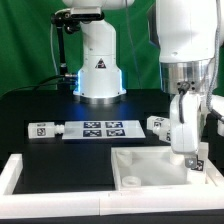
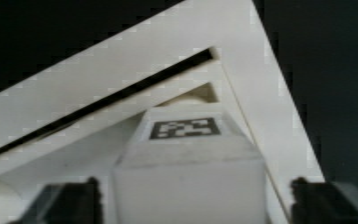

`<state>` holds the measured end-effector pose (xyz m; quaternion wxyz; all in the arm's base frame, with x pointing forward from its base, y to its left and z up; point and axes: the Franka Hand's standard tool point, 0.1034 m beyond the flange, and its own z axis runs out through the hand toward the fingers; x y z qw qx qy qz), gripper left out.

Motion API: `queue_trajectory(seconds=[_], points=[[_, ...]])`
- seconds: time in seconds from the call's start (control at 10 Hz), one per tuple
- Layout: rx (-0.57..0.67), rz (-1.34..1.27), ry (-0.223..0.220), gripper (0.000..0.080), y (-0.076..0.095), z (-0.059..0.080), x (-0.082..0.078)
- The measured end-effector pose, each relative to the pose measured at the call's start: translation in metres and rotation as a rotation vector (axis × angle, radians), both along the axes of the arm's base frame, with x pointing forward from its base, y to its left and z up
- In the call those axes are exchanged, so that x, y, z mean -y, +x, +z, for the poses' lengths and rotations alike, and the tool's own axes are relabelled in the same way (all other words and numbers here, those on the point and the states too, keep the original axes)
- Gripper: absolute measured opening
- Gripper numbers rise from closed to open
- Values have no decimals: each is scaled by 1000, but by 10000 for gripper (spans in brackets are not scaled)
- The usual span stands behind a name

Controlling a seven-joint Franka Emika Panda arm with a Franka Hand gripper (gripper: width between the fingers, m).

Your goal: Assemble one leg

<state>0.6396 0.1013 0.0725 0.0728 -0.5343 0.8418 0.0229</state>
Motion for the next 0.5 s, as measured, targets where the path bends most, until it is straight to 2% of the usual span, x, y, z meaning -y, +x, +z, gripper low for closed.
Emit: queue_trajectory(seconds=[0.2,0.3,0.5], points=[[46,16,18,638,11,31,-11],[69,24,23,647,17,44,-11],[74,28,23,649,19,45,-10]])
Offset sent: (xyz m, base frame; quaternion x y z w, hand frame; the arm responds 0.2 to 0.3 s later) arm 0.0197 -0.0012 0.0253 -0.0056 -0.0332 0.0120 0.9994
